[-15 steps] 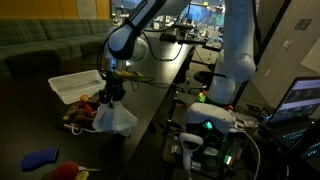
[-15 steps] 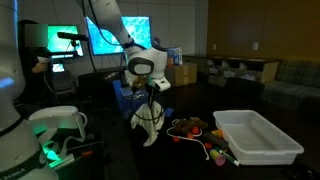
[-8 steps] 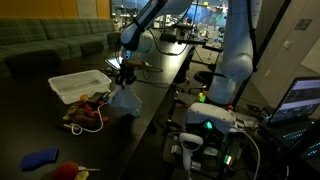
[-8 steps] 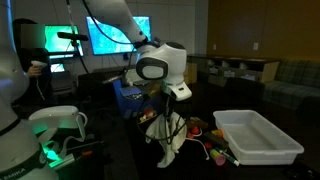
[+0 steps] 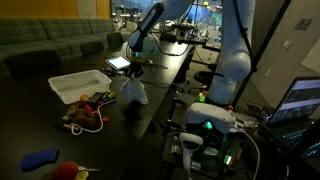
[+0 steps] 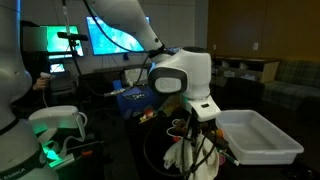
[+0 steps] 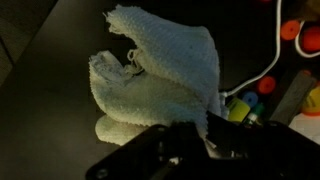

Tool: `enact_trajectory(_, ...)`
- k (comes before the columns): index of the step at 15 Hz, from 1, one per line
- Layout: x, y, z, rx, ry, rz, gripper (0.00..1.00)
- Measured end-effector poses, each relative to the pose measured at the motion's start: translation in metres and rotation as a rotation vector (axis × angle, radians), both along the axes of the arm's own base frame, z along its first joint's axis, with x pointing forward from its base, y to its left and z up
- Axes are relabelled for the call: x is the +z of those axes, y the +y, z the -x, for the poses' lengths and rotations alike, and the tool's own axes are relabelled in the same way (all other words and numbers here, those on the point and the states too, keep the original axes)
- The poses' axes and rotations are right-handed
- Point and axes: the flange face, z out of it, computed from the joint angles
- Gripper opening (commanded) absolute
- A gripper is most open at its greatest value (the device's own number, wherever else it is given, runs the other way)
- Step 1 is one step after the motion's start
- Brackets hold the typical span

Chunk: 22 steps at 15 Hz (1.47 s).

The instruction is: Use the towel to sweep the things on the table to the left and then put the towel in the white bin

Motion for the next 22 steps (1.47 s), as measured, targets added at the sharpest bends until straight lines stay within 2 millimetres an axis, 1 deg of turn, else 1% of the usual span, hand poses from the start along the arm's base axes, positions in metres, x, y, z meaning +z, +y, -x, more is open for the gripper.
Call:
enact_trajectory(3,-0.019,-0.019,-0.023,-0.080,-0.012,0.038,0.10)
enact_trajectory(9,-0.065,-0.045,-0.086,-0.172,-0.024,0.153,0.10)
enact_trajectory(12,-0.077,-0.065,-0.115,-0.211,-0.045,0.213,0.10)
enact_trajectory(16,-0.085,-0.085,-0.145,-0.248,-0.062,0.263,0.10)
enact_trajectory(19,-0.091,-0.084,-0.164,-0.254,-0.064,0.266,0.10)
enact_trajectory(22,-0.104,-0.068,-0.178,-0.232,-0.061,0.252,0.10)
